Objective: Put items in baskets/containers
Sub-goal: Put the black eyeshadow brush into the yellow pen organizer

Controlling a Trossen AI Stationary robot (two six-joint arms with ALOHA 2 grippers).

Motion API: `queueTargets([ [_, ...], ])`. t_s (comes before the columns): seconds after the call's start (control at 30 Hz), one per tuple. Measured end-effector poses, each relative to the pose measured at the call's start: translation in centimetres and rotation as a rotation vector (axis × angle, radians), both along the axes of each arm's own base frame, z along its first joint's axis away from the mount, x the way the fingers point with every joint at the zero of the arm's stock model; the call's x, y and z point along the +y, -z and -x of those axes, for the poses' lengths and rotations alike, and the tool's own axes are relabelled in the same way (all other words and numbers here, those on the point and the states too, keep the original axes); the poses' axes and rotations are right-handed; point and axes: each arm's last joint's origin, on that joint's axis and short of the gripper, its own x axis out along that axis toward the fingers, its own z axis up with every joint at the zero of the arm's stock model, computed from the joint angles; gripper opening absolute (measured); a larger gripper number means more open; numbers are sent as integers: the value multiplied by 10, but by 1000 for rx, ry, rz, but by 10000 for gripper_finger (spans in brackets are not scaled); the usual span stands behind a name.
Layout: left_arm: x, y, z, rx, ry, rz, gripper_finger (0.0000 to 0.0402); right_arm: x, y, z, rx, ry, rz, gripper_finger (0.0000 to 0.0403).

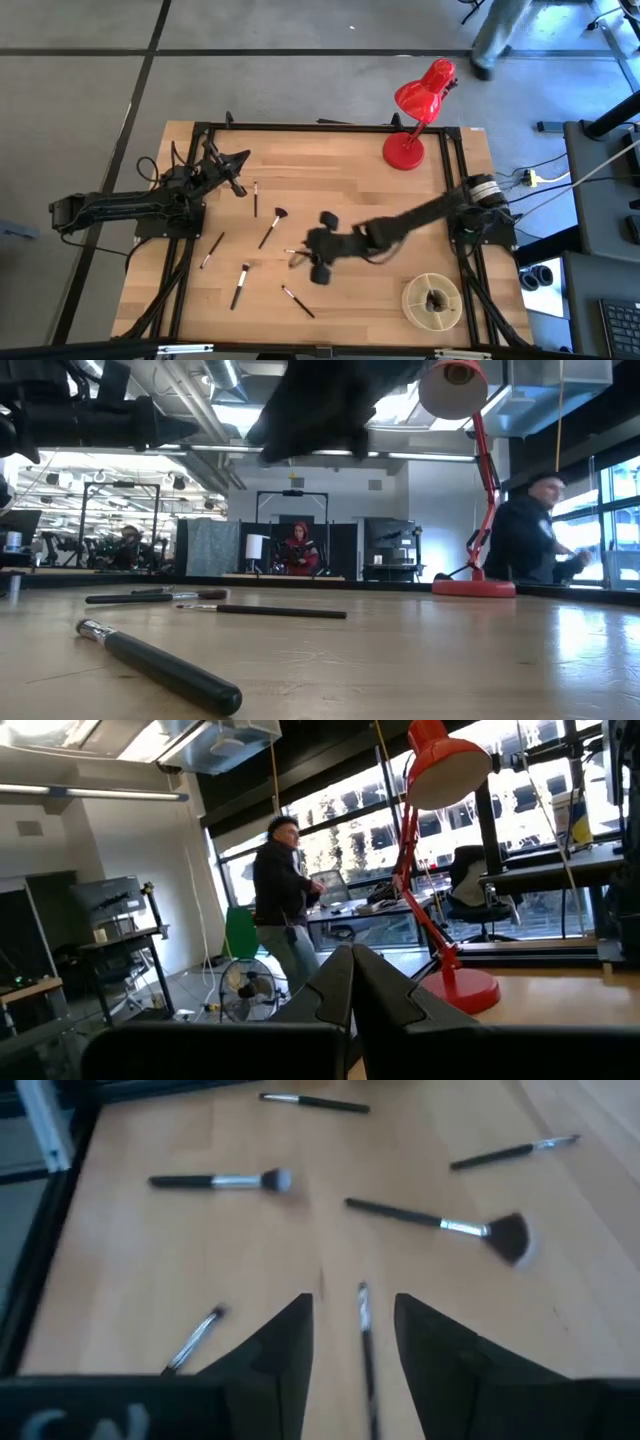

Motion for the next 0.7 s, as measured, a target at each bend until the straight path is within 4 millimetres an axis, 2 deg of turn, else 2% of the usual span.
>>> queueTargets([
  [0.2, 1, 3, 0, 51, -29, -13, 4, -54, 24, -44, 41, 68, -26, 124],
  [0.33, 1, 6, -1, 69, -34, 10, 4, -84, 36, -60, 69, 150, -21, 123],
  [0.5, 5, 6, -7, 236, -75, 143, 17, -103, 40, -55, 166, 207, -29, 123],
  [0.6, 8, -1, -10, 348, -140, 273, 44, -102, 25, -43, 209, 238, -16, 123],
  [0.7, 10, -12, -14, 357, -187, 470, 74, -96, 4, -25, 255, 275, 23, 123],
])
